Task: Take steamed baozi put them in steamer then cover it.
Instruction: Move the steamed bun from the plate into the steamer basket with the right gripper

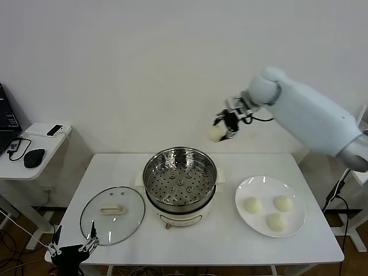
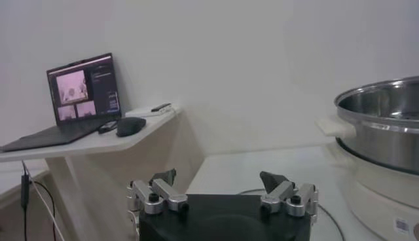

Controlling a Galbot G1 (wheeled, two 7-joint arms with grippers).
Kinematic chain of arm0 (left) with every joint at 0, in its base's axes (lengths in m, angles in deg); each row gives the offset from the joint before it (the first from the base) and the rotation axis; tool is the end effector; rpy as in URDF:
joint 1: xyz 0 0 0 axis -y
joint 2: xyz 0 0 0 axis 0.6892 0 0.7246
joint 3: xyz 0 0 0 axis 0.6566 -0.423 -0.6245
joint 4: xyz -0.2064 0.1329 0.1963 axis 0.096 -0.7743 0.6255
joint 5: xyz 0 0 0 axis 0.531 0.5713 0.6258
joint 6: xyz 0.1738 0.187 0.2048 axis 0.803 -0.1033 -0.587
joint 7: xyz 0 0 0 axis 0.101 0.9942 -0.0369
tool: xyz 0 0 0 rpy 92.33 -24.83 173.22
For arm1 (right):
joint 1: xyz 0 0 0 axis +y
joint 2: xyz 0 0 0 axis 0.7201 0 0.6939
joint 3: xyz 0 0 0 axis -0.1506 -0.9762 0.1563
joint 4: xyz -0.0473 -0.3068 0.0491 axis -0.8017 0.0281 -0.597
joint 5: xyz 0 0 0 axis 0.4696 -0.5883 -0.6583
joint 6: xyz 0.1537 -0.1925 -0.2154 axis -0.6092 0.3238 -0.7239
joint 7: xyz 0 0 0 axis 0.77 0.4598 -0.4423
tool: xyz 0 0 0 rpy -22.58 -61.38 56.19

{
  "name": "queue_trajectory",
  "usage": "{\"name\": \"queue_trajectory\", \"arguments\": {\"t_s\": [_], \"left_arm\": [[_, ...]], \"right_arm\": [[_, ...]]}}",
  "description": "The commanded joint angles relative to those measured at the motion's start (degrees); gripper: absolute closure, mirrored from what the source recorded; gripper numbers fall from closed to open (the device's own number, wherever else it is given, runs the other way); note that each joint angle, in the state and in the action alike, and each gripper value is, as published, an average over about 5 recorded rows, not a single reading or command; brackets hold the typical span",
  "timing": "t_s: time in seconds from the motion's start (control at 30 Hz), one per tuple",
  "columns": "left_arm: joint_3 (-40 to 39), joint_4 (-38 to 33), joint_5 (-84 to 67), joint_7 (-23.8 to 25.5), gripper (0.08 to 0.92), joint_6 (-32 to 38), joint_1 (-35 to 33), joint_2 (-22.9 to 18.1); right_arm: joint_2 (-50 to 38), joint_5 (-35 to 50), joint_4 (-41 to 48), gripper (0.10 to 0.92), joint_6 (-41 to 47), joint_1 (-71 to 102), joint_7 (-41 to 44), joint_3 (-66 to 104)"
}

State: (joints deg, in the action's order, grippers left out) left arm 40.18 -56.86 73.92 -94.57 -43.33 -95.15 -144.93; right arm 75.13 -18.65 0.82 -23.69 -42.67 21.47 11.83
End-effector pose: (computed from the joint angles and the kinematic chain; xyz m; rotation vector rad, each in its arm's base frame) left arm 0.0919 0.0558 -0.2471 0.3992 -2.8791 -0.2883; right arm 0.5363 0.0568 -0.0089 1.6813 -1.3773 1.8908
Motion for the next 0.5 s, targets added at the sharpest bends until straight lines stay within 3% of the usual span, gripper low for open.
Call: {"name": "queue_trajectory", "arguments": {"t_s": [0.03,0.5], "left_arm": [[0.54,0.02,0.04,0.01,0.177,-0.10,0.00,-0.30],[2.12,-0.43,-0.38,-0.03,0.177,-0.03,-0.54,-0.54]], "right_arm": [[6.69,1.44,-2.16,0.412,-7.29,-2.35,-4.15,-11.00],[13.45,-15.32,11.91,0.411,-25.87,4.96,-10.96,-10.31]]}}
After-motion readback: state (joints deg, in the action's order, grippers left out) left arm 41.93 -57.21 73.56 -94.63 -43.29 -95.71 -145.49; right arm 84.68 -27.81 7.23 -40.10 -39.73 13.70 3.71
